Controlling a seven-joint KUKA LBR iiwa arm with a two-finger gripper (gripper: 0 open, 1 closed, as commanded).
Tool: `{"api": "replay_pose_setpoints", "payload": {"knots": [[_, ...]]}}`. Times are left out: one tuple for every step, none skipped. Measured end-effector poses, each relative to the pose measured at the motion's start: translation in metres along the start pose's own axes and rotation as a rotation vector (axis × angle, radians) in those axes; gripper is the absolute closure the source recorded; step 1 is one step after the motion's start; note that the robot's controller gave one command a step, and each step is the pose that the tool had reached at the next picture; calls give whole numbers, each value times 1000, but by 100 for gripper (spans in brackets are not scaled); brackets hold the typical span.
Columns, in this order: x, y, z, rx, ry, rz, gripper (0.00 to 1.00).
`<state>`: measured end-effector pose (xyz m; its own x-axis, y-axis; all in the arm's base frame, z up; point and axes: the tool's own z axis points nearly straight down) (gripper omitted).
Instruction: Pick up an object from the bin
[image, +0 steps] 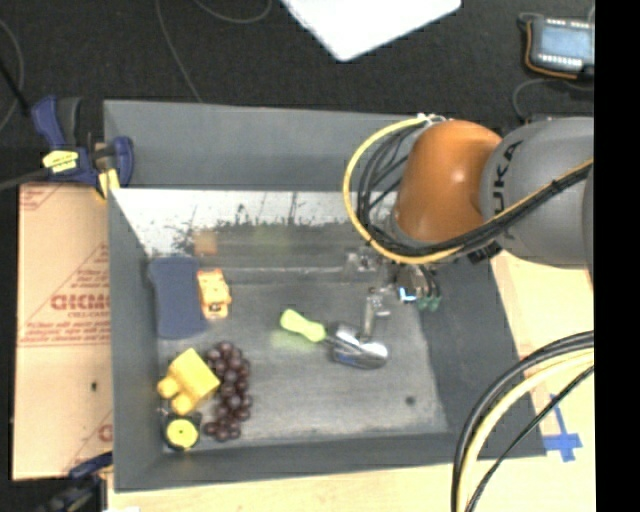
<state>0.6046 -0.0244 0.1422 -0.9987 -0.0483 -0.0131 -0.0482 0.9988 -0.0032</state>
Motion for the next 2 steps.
{"api": "replay_pose_setpoints", "payload": {"knots": [[8,1,44,-2,5,29,0],[4,3,66,-1,1,63,0]]}}
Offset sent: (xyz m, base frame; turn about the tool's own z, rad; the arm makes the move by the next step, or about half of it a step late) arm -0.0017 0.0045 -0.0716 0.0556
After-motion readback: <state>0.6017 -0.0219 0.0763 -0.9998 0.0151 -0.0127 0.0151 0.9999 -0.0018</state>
